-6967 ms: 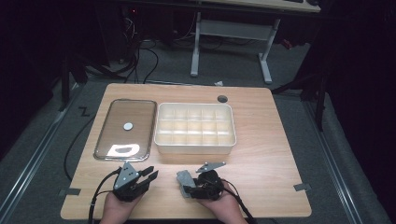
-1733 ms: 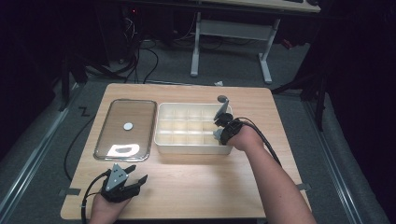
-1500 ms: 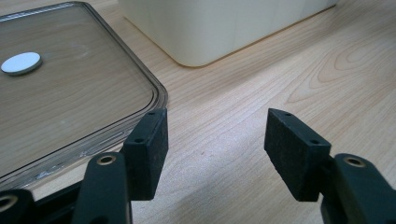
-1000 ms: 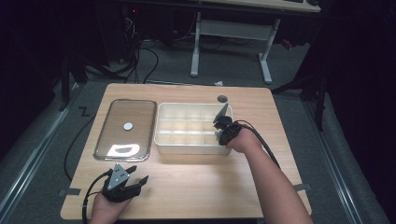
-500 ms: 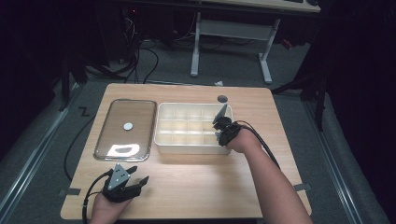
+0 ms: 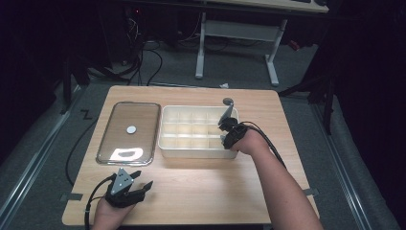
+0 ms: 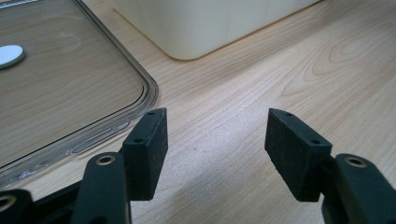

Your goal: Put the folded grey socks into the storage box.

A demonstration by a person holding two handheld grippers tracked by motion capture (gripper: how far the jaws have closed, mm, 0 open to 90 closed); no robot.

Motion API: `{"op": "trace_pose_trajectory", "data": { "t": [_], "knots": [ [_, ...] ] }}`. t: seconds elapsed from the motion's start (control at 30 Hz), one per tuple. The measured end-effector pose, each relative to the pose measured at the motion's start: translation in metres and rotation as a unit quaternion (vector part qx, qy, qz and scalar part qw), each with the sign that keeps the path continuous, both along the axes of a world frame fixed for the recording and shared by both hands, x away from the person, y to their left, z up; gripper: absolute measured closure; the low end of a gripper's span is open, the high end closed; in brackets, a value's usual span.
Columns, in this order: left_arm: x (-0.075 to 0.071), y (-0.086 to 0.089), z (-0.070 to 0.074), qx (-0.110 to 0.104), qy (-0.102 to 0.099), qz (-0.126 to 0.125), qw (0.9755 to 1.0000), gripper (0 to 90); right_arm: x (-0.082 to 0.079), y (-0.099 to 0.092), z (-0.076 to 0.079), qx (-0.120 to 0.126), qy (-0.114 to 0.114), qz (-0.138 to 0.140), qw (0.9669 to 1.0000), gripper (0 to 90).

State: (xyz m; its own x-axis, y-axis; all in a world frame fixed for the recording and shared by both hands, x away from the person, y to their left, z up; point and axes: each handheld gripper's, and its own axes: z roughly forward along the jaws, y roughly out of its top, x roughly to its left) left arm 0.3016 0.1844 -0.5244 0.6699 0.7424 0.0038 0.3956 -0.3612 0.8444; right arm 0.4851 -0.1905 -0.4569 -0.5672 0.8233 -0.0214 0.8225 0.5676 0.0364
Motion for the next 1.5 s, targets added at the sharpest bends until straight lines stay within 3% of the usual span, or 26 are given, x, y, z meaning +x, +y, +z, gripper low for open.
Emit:
{"op": "trace_pose_trajectory", "data": {
  "t": [0.07,0.2,0.27,0.43,0.53,0.6,0.7,0.83,0.93,1.07,1.3,1.33,1.37,1.43,1.5],
  "knots": [
    [0.000,0.000,0.000,0.000,0.000,0.000,1.0000,39.9,0.000,-0.001,0.003,-0.002,-0.007,0.001,1.0000,54.4],
    [0.000,-0.001,-0.001,-0.001,-0.001,0.000,1.0000,39.9,-0.001,-0.005,0.015,0.017,-0.014,-0.018,0.9996,54.2],
    [0.001,-0.001,-0.001,0.000,-0.001,-0.001,1.0000,39.9,-0.001,-0.007,0.020,0.020,-0.019,-0.009,0.9996,54.2],
    [0.000,-0.002,-0.001,0.000,0.001,-0.003,1.0000,39.9,-0.003,-0.008,0.032,0.035,-0.022,-0.019,0.9990,56.1],
    [0.000,-0.002,-0.001,0.000,0.001,-0.004,1.0000,39.9,-0.003,-0.007,0.042,0.040,-0.032,-0.010,0.9986,65.5],
    [0.000,-0.002,-0.001,0.001,0.002,-0.004,1.0000,39.9,-0.003,-0.005,0.049,0.042,-0.046,-0.003,0.9981,78.2],
    [0.000,-0.002,-0.001,0.002,0.002,-0.004,1.0000,39.9,-0.001,-0.002,0.053,0.034,-0.073,-0.002,0.9967,86.2],
    [0.000,-0.001,-0.002,0.000,0.000,-0.001,1.0000,40.0,0.003,0.001,0.038,0.011,-0.067,-0.002,0.9977,83.6],
    [0.000,0.000,-0.002,0.000,0.002,-0.001,1.0000,40.0,0.004,0.002,0.029,0.016,-0.058,-0.003,0.9982,85.8],
    [0.000,-0.001,-0.002,-0.001,0.001,-0.002,1.0000,40.0,0.005,0.003,0.025,0.015,-0.044,0.001,0.9989,88.1],
    [-0.001,-0.001,-0.001,0.001,0.000,-0.005,1.0000,40.0,0.005,0.009,0.013,-0.011,-0.036,0.009,0.9993,89.5],
    [-0.001,-0.001,-0.001,0.000,0.000,-0.005,1.0000,40.0,0.005,0.011,0.012,-0.013,-0.032,-0.006,0.9994,89.4],
    [0.000,-0.001,-0.001,0.000,0.000,-0.005,1.0000,40.0,0.006,0.010,0.010,-0.012,-0.035,0.005,0.9993,89.5],
    [0.000,-0.001,-0.001,0.000,0.000,-0.005,1.0000,40.0,0.006,0.011,0.009,-0.016,-0.028,-0.008,0.9995,89.7],
    [0.000,-0.001,-0.001,0.000,0.001,-0.005,1.0000,40.0,0.008,0.011,0.007,-0.016,-0.027,-0.001,0.9995,89.9]
  ]
}}
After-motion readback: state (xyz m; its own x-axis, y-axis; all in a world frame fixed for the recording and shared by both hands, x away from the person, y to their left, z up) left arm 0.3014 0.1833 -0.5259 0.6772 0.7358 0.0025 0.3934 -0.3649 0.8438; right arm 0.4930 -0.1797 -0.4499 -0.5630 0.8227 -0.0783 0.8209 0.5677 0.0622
